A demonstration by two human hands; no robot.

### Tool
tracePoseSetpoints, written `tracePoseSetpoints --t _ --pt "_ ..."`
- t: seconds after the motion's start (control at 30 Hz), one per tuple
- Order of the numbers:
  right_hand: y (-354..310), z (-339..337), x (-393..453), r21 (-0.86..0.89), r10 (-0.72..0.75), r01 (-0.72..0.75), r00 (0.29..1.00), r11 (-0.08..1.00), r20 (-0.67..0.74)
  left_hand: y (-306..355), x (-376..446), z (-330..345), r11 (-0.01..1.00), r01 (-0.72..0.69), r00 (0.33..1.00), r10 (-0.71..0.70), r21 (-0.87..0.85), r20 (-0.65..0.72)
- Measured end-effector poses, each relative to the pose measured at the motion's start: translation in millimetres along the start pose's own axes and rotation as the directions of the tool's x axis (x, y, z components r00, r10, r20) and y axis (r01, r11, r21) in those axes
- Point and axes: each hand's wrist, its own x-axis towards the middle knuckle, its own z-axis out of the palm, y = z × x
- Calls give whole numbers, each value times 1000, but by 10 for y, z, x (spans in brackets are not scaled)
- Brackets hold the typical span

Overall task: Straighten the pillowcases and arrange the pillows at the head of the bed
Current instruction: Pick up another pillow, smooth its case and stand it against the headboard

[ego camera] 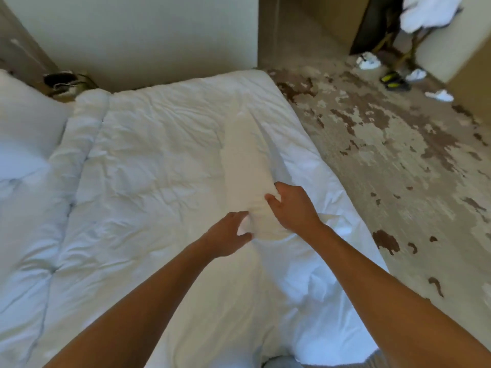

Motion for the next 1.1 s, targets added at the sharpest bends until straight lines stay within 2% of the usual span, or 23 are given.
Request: tracePoseSetpoints --t 0.13,0.3,0.43,0.5,0.6,0.7,0.8,0.87,0.93,1.0,1.03,1.1 --pt "-1111 91 -219 -114 -180 189 980 975 87 -667 -860 -577 996 40 984 -52 -74 -168" --pt "-2313 380 -522 -152 -369 400 908 904 196 -1668 -1915 -1100 994 61 918 -91 -90 -387" --pt "-2965 649 -719 -143 -523 575 804 806 283 -2290 -2454 -1361 995 86 866 -103 -57 -490" --pt "-3153 847 -803 -156 -576 654 737 741 355 -2561 -2644 -1431 998 69 874 -59 1 -483" --pt "-3185 1164 -841 -191 -577 699 688 689 439 -2946 -2870 -1371 996 59 922 -27 71 -386" --pt "-2960 1557 -840 -228 -495 661 708 715 503 -3244 -2975 -1062 988 150 955 -136 32 -264" --pt "-2563 2031 -974 -226 -396 626 690 746 606 -3473 -3007 -570 968 246 961 -239 40 -141" --pt "-2276 2264 -1122 -237 -304 559 704 794 642 -3590 -3063 -258 955 294 954 -290 49 -68" --pt "-2052 2376 -1197 -270 -238 471 766 840 597 -3675 -3117 -61 948 311 948 -304 69 -92" --pt "-1958 2427 -1165 -283 -239 424 826 860 510 -3707 -3116 -18 945 317 937 -299 82 -182" --pt "-1972 2452 -1119 -278 -270 433 839 857 473 -3700 -3096 -40 940 329 928 -305 89 -213" --pt "-2066 2547 -1003 -288 -360 514 817 808 450 -3664 -3032 -129 922 369 913 -337 114 -231"
